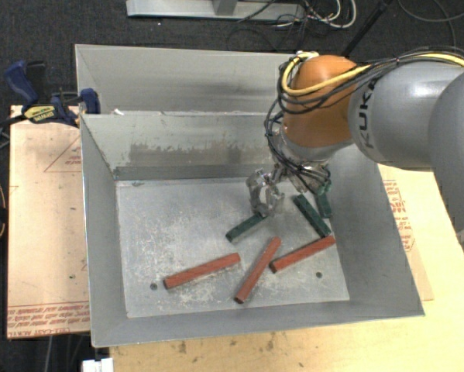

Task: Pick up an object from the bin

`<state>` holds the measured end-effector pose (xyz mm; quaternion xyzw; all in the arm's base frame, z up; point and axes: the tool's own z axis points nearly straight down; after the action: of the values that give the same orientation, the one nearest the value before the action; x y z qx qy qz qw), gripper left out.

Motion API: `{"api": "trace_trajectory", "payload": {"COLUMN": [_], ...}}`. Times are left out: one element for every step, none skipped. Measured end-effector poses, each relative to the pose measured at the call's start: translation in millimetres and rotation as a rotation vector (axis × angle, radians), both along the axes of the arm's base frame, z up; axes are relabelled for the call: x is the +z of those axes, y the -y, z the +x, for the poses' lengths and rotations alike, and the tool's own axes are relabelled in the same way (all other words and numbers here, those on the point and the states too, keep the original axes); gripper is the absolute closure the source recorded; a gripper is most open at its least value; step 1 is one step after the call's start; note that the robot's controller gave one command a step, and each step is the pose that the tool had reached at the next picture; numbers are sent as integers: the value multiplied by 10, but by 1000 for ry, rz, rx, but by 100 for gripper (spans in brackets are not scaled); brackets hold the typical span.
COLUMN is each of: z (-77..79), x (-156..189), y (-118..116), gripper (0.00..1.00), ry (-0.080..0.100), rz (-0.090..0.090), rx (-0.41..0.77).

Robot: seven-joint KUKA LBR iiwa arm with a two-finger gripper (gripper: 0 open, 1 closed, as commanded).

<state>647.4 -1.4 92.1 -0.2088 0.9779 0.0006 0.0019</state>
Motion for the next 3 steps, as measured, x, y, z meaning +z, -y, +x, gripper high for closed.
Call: {"api": "trace_trajectory", "payload": {"z": [26,23,-126], "x": [39,65,505], "y": [-17,-43,-21], "gripper": [100,100,0], "ry": [1,2,0], "rz": [0,0,0], "rx": [-10,-32,-65]}}
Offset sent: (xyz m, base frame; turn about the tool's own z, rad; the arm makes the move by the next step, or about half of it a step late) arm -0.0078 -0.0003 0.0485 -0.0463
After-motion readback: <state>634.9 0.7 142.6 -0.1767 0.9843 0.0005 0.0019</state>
